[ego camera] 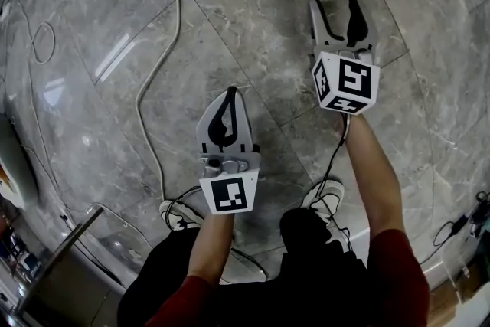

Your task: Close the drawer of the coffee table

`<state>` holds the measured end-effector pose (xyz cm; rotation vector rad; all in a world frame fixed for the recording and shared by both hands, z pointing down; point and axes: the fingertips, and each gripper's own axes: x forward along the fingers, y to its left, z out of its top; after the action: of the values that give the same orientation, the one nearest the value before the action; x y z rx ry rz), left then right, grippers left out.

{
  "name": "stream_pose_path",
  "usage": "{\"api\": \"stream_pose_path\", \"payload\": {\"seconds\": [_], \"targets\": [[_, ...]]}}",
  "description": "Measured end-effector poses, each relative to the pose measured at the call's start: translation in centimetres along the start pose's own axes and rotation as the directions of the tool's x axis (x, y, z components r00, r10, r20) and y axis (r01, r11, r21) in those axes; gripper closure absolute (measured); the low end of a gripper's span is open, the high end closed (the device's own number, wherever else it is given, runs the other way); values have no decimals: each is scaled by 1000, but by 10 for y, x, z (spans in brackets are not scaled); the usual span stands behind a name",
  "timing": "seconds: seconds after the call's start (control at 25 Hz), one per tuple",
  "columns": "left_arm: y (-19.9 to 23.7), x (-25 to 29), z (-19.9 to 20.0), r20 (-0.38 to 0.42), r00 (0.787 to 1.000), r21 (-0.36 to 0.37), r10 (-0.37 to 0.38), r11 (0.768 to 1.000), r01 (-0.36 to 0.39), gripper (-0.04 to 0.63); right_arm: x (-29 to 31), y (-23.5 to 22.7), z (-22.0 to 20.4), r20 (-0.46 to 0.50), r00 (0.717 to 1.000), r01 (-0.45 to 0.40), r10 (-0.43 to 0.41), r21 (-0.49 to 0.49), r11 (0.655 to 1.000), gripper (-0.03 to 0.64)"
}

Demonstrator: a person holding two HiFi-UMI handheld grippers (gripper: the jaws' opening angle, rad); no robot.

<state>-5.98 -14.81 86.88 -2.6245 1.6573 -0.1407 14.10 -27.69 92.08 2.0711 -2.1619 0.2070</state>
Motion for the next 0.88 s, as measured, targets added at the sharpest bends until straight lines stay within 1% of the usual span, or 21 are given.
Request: {"api": "stream_pose_path", "payload": {"seconds": [0.2,0.32,0.4,0.72,0.88], "targets": [[5,-1,-7,-29,1000,-8,11,1000,-11,584,28,-1,4,-5,1000,-3,3,-6,1000,327],[6,-2,-8,-40,999,-15,15,1000,-15,584,45,-2,6,-13,1000,-4,3,-37,999,327],[6,-3,-9,-43,999,-16,15,1000,-16,585,56,-3,7,-19,1000,-4,3,-49,999,328],[10,-4,-9,-52,999,-6,16,1000,-16,585,88,-5,12,-44,999,-3,1,-44,999,327],[11,-4,-5,-43,999,-4,11,1000,-11,584,96,-4,14,-49,999,-6,3,-45,999,327]]}}
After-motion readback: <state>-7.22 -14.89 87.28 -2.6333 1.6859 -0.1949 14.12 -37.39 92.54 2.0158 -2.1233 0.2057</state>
